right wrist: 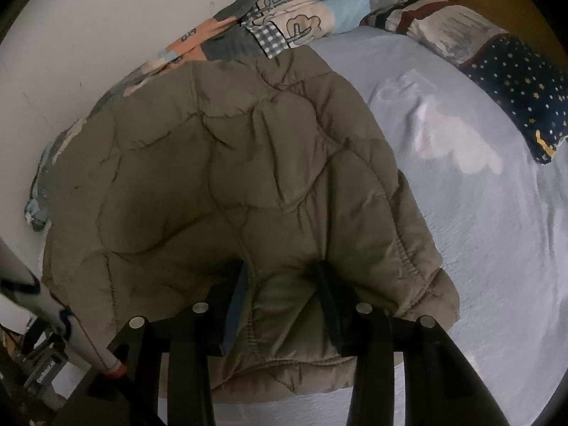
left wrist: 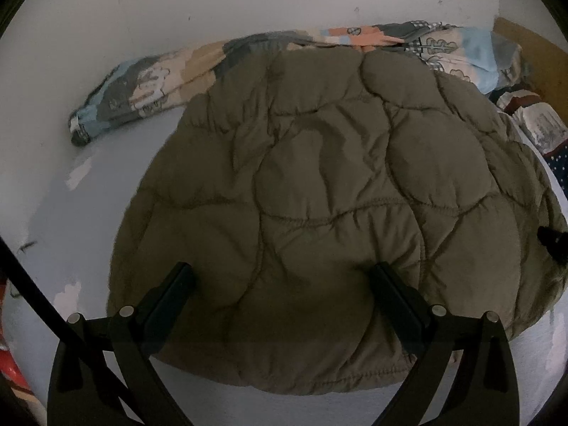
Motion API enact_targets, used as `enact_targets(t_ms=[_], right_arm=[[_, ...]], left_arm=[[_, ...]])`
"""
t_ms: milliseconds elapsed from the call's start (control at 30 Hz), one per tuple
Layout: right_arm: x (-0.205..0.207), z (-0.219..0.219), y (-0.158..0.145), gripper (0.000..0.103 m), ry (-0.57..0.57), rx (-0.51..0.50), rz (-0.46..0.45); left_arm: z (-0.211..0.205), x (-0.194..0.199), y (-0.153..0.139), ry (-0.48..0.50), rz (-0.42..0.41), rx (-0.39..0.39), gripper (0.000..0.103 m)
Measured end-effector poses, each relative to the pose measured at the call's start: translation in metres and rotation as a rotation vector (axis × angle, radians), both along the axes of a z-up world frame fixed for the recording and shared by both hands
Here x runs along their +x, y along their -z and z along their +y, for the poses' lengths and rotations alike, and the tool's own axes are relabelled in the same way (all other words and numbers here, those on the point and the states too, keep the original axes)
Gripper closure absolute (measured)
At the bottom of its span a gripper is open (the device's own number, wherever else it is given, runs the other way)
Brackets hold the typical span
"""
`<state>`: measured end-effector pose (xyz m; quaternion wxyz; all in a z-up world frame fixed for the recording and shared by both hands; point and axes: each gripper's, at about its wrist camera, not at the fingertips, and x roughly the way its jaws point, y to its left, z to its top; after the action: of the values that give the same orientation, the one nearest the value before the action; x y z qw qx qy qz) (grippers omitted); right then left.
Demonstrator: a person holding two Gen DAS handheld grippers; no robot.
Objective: Fold large clothes
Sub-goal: 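Open both tools and release the hem on the folded jacket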
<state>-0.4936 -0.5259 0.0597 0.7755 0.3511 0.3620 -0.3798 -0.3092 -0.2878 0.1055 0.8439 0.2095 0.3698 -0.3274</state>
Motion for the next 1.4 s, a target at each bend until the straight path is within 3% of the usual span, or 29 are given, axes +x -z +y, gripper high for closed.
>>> enact_targets(t_ms=[233, 367, 600, 1400], right_arm=[[0.009, 0.023, -0.03, 0.06, -0.036, -0.17, -0.039], [0.021, 0.037, -0.041, 0.06, -0.097, -0.203, -0.087], [0.038, 0.042, -0.038, 0.06, -0.142, -0.195, -0.119], [0.058, 0.042, -0.011, 0.054, -0.172, -0.146, -0.057]], left_arm=[[-0.005, -0.019, -0.012, 0.032, -0.118, -0.006, 0.003], [-0.007, -0.025, -0.014, 0.05, -0.173, 0.005, 0.003], [-0.008, -0.028, -0.012, 0.062, -0.232, 0.016, 0.003], [-0.01, -0.029, -0.004, 0.076, -0.248, 0.041, 0.003]])
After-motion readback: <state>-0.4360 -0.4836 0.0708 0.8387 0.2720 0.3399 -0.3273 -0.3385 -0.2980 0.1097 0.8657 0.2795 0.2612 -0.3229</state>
